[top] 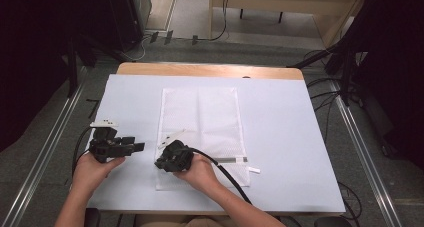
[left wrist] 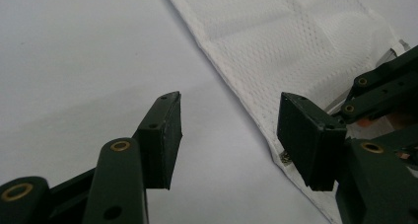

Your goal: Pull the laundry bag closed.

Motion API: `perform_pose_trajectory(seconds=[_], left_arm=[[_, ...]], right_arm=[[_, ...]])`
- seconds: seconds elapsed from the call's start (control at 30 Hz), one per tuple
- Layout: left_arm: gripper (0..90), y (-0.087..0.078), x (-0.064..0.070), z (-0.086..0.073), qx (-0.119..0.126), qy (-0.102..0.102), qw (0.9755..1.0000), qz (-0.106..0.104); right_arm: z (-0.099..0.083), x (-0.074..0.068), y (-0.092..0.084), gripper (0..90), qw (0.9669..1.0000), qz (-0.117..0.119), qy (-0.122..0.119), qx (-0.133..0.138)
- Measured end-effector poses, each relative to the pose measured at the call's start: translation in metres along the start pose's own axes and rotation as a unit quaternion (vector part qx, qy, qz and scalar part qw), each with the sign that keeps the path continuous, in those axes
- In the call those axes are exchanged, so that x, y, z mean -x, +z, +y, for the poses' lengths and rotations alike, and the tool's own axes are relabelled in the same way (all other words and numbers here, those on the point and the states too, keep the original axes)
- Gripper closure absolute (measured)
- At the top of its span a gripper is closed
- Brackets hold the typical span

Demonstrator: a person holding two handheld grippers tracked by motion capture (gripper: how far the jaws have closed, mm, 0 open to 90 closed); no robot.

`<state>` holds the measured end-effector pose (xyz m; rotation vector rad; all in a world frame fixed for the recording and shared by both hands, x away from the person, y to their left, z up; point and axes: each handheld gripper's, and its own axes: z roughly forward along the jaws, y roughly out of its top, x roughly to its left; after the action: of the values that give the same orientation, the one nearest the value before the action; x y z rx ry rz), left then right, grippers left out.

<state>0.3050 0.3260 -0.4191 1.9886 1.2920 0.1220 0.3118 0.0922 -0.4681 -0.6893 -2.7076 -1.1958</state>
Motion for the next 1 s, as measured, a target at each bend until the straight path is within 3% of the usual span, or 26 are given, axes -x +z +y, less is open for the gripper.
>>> perform_pose_trajectory(seconds=[0.1,0.23,0.57,0.67,1.0], left_arm=[[43.1,-0.001,-0.001,-0.001,0.001,-0.002,1.0,0.002],[43.2,-0.003,-0.001,-0.002,0.004,-0.004,1.0,0.003],[43.9,-0.002,0.002,-0.002,-0.002,0.005,1.0,-0.005],[44.5,-0.001,0.003,-0.003,-0.006,0.012,0.9999,-0.009],[46.3,0.004,0.009,-0.006,-0.009,0.027,0.9991,-0.031]], right_arm=[[-0.001,-0.004,0.002,87.1,0.9998,-0.014,-0.012,0.004],[-0.001,-0.001,0.002,86.9,0.9999,-0.005,-0.009,0.007],[-0.001,-0.002,-0.001,88.2,0.9993,-0.014,-0.033,0.011],[0.002,0.002,-0.007,88.1,0.9995,-0.002,-0.021,0.021],[0.012,0.016,-0.02,88.1,0.9992,0.0,-0.017,0.037]])
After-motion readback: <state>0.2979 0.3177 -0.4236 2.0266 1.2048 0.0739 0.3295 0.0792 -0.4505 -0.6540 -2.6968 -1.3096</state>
